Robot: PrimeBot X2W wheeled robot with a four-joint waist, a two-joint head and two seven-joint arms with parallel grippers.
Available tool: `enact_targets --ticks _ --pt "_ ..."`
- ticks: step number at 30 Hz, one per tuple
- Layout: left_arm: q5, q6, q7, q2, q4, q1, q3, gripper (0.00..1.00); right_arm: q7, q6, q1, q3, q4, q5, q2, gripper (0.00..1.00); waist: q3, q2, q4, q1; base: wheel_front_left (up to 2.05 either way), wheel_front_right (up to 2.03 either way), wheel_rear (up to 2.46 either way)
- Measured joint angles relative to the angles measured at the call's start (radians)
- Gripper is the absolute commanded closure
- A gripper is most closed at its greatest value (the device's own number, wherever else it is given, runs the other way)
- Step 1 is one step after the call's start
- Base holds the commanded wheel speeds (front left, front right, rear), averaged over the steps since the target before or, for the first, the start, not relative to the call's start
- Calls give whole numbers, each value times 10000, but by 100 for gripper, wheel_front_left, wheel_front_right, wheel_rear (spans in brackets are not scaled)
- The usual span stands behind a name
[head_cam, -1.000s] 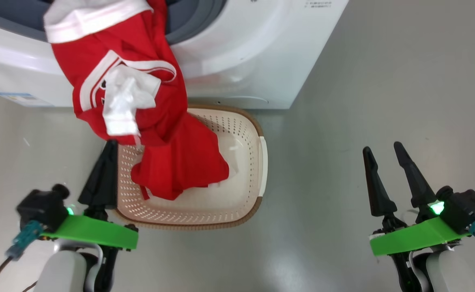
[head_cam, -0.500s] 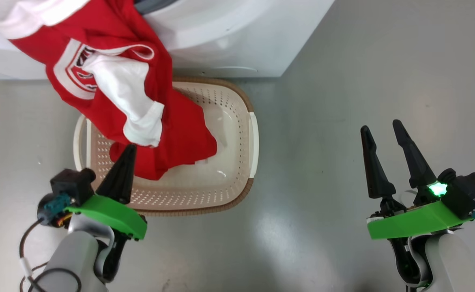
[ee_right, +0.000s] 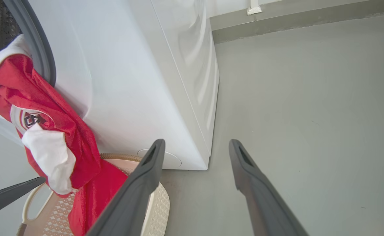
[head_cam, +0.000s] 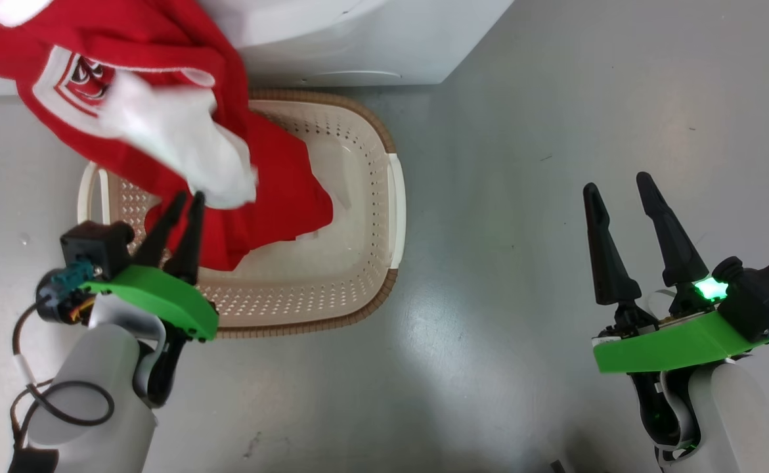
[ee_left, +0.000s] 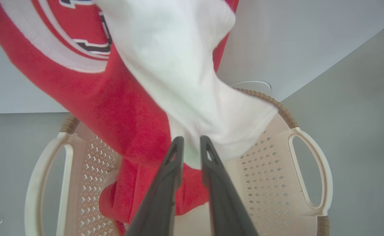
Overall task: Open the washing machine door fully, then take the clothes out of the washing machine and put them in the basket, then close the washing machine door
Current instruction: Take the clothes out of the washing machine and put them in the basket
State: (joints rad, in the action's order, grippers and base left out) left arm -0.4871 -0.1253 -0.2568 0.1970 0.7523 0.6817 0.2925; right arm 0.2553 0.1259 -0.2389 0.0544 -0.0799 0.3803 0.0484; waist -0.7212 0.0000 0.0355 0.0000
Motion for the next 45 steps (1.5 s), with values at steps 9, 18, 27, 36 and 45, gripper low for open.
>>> enact_targets --ticks 9,18,27,36,45 --pt "-75 0 0 -8 -59 146 -148 0 0 0 -7 -38 -15 -6 4 0 88 0 -86 0 0 0 0" --pt "-69 0 0 -155 -863 -105 -604 0 0 0 -5 -130 -67 -38 8 0 335 0 -304 0 0 0 0" --pt "267 0 0 -391 -2403 -1011 -1528 0 0 0 29 -263 -184 -134 13 0 699 0 -595 0 0 0 0" --pt "851 0 0 -541 -3881 -2159 -2293 0 0 0 204 -360 -232 -213 19 0 1135 0 -792 0 0 0 0" --pt "1183 -2 0 -790 -5275 -3180 -3060 0 0 0 496 -439 -291 -255 19 0 1517 0 -968 0 0 0 0"
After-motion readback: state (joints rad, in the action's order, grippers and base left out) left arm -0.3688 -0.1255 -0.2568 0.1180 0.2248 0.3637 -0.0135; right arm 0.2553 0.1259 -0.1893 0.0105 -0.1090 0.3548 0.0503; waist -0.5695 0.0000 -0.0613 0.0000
